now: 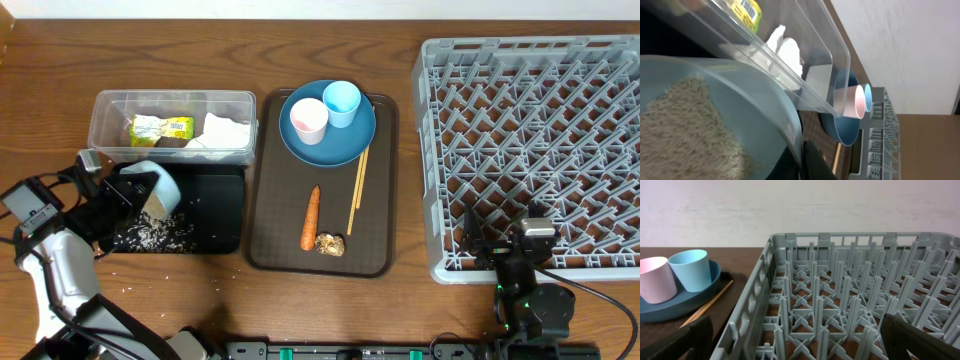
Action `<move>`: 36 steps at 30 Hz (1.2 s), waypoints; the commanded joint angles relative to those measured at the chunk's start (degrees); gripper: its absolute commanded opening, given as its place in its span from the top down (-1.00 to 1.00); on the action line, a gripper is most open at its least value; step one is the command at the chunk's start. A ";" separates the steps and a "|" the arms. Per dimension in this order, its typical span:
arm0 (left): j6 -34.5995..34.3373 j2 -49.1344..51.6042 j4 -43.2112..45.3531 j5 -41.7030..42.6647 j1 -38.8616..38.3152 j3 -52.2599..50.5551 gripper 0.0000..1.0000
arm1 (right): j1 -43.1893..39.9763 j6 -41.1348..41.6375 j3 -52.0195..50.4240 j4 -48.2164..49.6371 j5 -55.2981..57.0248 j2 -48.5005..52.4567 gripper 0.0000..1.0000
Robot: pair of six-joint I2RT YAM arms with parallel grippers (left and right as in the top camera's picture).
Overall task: Sort waste into correct bins and load items into the dishwasher rack
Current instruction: 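Tilt the bowl with the left gripper to pour rice onto the black tray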
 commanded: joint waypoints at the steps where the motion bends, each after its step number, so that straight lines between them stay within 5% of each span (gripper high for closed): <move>1: 2.93 0.22 0.15 3.30 0.90 -0.28 0.88 | 0.00 -0.90 -0.07 -0.24 -0.17 -0.13 -0.98; 23: 5.51 0.22 0.52 29.27 8.35 -0.90 0.87 | 0.00 -0.90 -0.07 -0.24 -0.17 -0.13 -0.99; 36: 6.54 0.22 -1.25 29.24 9.94 -0.90 0.88 | 0.00 -0.90 -0.07 -0.24 -0.17 -0.13 -0.98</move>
